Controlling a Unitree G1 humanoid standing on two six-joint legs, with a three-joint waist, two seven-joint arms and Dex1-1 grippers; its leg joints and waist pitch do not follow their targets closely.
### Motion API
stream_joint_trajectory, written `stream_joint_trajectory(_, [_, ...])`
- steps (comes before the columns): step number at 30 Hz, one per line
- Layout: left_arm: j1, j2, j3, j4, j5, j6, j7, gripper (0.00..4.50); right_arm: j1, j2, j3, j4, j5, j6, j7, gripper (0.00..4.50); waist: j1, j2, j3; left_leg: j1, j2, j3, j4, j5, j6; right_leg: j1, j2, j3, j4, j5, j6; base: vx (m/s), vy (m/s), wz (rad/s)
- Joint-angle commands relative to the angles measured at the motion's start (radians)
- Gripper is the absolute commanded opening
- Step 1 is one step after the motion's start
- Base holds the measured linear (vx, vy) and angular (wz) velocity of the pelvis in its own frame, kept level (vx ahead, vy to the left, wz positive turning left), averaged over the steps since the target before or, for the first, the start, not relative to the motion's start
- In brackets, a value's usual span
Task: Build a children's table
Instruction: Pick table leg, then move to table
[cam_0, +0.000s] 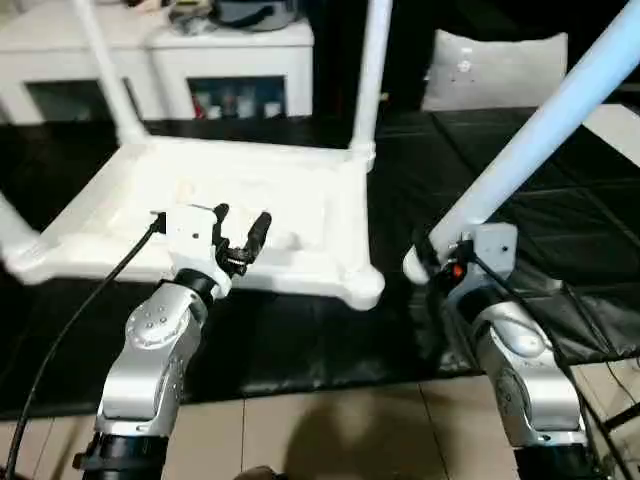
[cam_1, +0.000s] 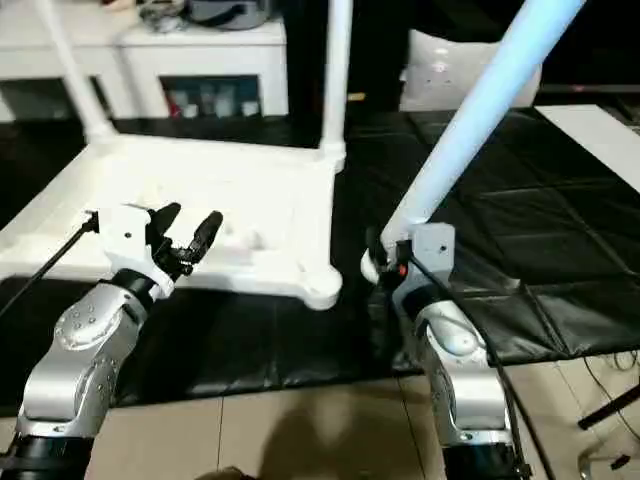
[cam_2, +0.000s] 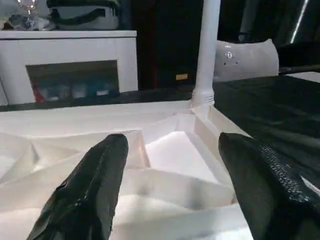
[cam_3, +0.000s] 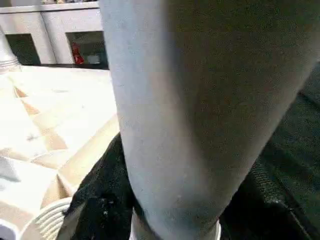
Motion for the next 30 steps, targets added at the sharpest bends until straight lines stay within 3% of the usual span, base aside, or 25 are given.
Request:
stream_joint_trajectory(1, [0.008, 0.001, -0.010, -0.002, 0.016, 0.000, -0.002, 3.42, -0.009, -0.009, -0.012, -0.037, 0.008, 0.006, 0.003, 1.87, -0.002, 0.003, -0.036, 0.032, 0.144, -0.098, -0.148, -0.699, -0.204, -0.006, -0.094, 0.059, -0.089, -0.398, -0.101, 0.000, 0.000, 0.00])
stream_joint_trajectory(3, [0.015, 0.003, -0.012, 0.004, 0.024, -0.007, -0.002, 3.42, -0.009, -0.013, -0.009, -0.042, 0.010, 0.004, 0.014, 1.87, -0.003, 0.002, -0.037, 0.030, 0.143, -0.099, -0.150, -0.703, -0.205, -0.003, -0.096, 0.059, -0.093, -0.411, -0.092, 0.000, 0.000, 0.00])
stream_joint_trajectory(4, [0.024, 0.005, -0.014, 0.010, 0.029, -0.018, -0.002, 3.42, -0.006, -0.016, -0.005, -0.059, 0.027, 0.007, 0.039, 1.87, -0.002, 0.004, -0.042, 0.031, 0.144, -0.099, -0.151, -0.675, -0.199, 0.001, -0.098, 0.059, -0.093, -0.373, -0.092, 0.000, 0.000, 0.00])
stream_joint_trajectory(7, [0.028, 0.006, -0.014, 0.007, 0.028, -0.017, -0.001, 3.42, -0.004, -0.018, -0.001, -0.072, 0.043, 0.028, 0.054, 1.87, 0.001, -0.002, -0.044, 0.021, 0.149, -0.094, -0.152, -0.587, -0.176, 0.007, -0.103, 0.065, -0.090, -0.287, -0.106, 0.000, 0.000, 0.00])
stream_joint_trajectory(8, [0.035, 0.006, -0.013, -0.001, 0.025, -0.014, -0.001, 3.42, 0.000, -0.020, 0.006, -0.079, 0.050, 0.038, 0.065, 1.87, 0.005, 0.005, -0.044, 0.022, 0.150, -0.092, -0.152, -0.560, -0.172, 0.006, -0.105, 0.066, -0.089, -0.257, -0.117, 0.000, 0.000, 0.00])
stream_joint_trajectory(11, [0.053, 0.009, -0.020, -0.030, 0.027, -0.004, -0.004, 3.42, 0.010, -0.021, 0.013, -0.085, 0.065, 0.045, 0.081, 1.87, 0.010, -0.002, -0.044, 0.023, 0.153, -0.087, -0.149, -0.530, -0.148, 0.006, -0.107, 0.070, -0.088, -0.237, -0.136, 0.000, 0.000, 0.00])
stream_joint_trajectory(13, [0.068, 0.007, -0.029, -0.054, 0.034, -0.002, -0.004, 3.42, 0.016, -0.023, 0.013, -0.078, 0.069, 0.045, 0.088, 1.87, 0.018, -0.016, -0.045, 0.022, 0.157, -0.080, -0.143, -0.490, -0.119, 0.005, -0.115, 0.073, -0.092, -0.280, -0.150, 0.000, 0.000, 0.00])
stream_joint_trajectory(18, [0.078, -0.001, -0.035, -0.070, 0.040, 0.002, 0.008, 3.42, 0.014, -0.026, 0.007, -0.067, 0.078, 0.053, 0.103, 1.87, 0.032, -0.017, -0.049, 0.021, 0.163, -0.068, -0.141, -0.343, -0.078, 0.011, -0.105, 0.069, -0.078, -0.117, -0.190, 0.024, -0.009, 0.00])
stream_joint_trajectory(19, [0.079, -0.001, -0.043, -0.073, 0.044, 0.003, 0.005, 3.42, 0.009, -0.028, 0.007, -0.063, 0.077, 0.055, 0.106, 1.87, 0.036, -0.012, -0.056, 0.017, 0.162, -0.066, -0.137, -0.241, -0.051, 0.023, -0.104, 0.066, -0.066, 0.007, -0.209, 0.070, -0.016, -0.04])
stream_joint_trajectory(21, [0.079, 0.001, -0.050, -0.076, 0.045, 0.004, 0.001, 3.42, 0.008, -0.031, 0.007, -0.061, 0.078, 0.056, 0.107, 1.87, 0.043, -0.008, -0.061, 0.021, 0.161, -0.061, -0.130, -0.126, -0.016, 0.027, -0.096, 0.061, -0.054, 0.151, -0.229, 0.070, -0.011, -0.05])
stream_joint_trajectory(22, [0.079, 0.001, -0.052, -0.077, 0.046, 0.006, 0.001, 3.42, 0.008, -0.032, 0.008, -0.061, 0.078, 0.056, 0.108, 1.87, 0.044, -0.011, -0.063, 0.028, 0.158, -0.056, -0.126, -0.115, 0.002, 0.031, -0.095, 0.059, -0.052, 0.179, -0.238, 0.064, -0.009, -0.02])
stream_joint_trajectory(24, [0.079, 0.002, -0.053, -0.078, 0.046, 0.008, 0.001, 3.42, 0.009, -0.034, 0.009, -0.063, 0.077, 0.056, 0.108, 1.87, 0.046, -0.013, -0.062, 0.030, 0.159, -0.052, -0.129, -0.167, 0.011, 0.041, -0.103, 0.060, -0.058, 0.134, -0.244, 0.055, -0.009, -0.01])
stream_joint_trajectory(25, [0.078, 0.004, -0.060, -0.079, 0.051, 0.010, -0.004, 3.42, 0.011, -0.046, 0.020, -0.071, 0.066, 0.058, 0.116, 1.87, 0.049, -0.012, -0.059, 0.035, 0.160, -0.049, -0.134, -0.233, 0.014, 0.047, -0.105, 0.060, -0.065, 0.064, -0.247, 0.000, 0.000, 0.00])
stream_joint_trajectory(27, [0.077, 0.006, -0.065, -0.078, 0.054, 0.010, -0.008, 3.42, 0.010, -0.061, 0.035, -0.077, 0.030, 0.047, 0.107, 1.87, 0.046, -0.012, -0.050, 0.049, 0.159, -0.045, -0.145, -0.375, 0.005, 0.051, -0.092, 0.054, -0.084, -0.111, -0.245, 0.000, 0.000, 0.00])
stream_joint_trajectory(28, [0.076, 0.006, -0.067, -0.076, 0.055, 0.010, -0.011, 3.42, 0.009, -0.065, 0.035, -0.076, 0.016, 0.037, 0.100, 1.87, 0.059, -0.029, -0.037, -0.029, 0.116, -0.067, -0.148, -0.400, 0.063, 0.107, -0.115, 0.023, -0.110, -0.253, -0.205, 0.000, 0.000, 0.00])
stream_joint_trajectory(29, [0.075, 0.006, -0.069, -0.075, 0.056, 0.010, -0.013, 3.42, 0.008, -0.064, 0.032, -0.074, 0.016, 0.036, 0.098, 1.87, 0.062, -0.017, -0.036, -0.022, 0.102, -0.057, -0.119, -0.377, 0.080, 0.130, -0.157, 0.010, -0.160, -0.518, -0.113, 0.018, -0.010, 0.36])
stream_joint_trajectory(30, [0.075, 0.006, -0.070, -0.075, 0.056, 0.010, -0.013, 3.42, 0.007, -0.063, 0.031, -0.074, 0.017, 0.036, 0.099, 1.87, 0.056, -0.018, -0.034, -0.019, 0.110, -0.064, -0.097, -0.343, 0.081, 0.134, -0.181, 0.007, -0.180, -0.587, -0.106, 0.018, -0.010, 0.36])
